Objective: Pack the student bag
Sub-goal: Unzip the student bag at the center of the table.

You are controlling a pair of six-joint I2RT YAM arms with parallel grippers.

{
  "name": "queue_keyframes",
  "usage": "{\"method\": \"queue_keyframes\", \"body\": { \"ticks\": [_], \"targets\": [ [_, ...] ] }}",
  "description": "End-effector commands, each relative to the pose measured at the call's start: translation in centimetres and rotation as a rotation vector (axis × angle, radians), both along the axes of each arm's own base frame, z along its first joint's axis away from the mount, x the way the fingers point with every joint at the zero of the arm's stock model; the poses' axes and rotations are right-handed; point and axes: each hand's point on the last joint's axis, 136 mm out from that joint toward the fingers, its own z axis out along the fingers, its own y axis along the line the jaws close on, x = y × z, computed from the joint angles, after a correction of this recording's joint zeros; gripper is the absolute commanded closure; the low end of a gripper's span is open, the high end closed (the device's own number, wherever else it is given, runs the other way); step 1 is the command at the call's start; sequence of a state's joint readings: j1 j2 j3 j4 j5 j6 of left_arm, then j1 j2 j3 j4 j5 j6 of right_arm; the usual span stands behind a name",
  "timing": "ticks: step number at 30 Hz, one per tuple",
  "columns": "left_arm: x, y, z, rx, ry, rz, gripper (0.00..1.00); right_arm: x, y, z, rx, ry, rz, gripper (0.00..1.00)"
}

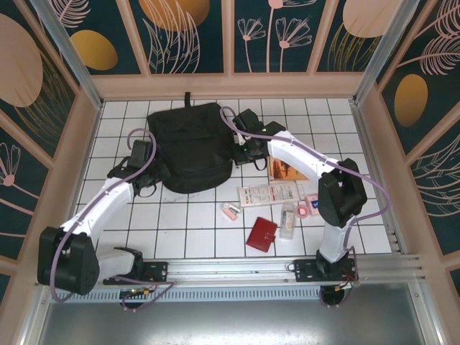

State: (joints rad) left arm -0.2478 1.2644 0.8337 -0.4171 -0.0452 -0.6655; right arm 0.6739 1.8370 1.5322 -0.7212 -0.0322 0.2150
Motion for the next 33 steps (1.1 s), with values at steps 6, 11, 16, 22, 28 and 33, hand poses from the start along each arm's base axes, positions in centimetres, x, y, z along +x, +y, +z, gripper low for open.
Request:
{"method": "queue_keyframes", "body": {
  "ticks": [6,11,16,22,28,33],
  "targets": [
    [3.6,1.9,-0.5,0.099,0.018,0.124,0.28,-5.5,0.1,1.0,-0.028,-0.023,0.059,1.00],
    [5.9,0.6,-1.9,0.060,0.045,0.116,0.31,-8.1,0.9,1.4,-0.011,-0.020,0.093,1.00],
    [10.0,-2.2,-2.3,0.001,0.050,0.041,0.32,-9.5,3.7,1.9,0.082,0.010,0.133,1.00],
    [16.6,-6.1,-2.7,0.008,0.060,-0.076,0.31,-10.8,9.7,1.7,0.168,0.051,0.210,1.00],
    [21.5,-5.2,2.5,0.073,-0.037,0.005,0.29,-10.2,15.6,2.3,0.261,0.056,0.225,1.00],
    [17.9,1.8,6.7,0.129,-0.049,0.236,0.29,-7.2,16.8,3.4,0.330,0.006,0.164,1.00]
  ]
}}
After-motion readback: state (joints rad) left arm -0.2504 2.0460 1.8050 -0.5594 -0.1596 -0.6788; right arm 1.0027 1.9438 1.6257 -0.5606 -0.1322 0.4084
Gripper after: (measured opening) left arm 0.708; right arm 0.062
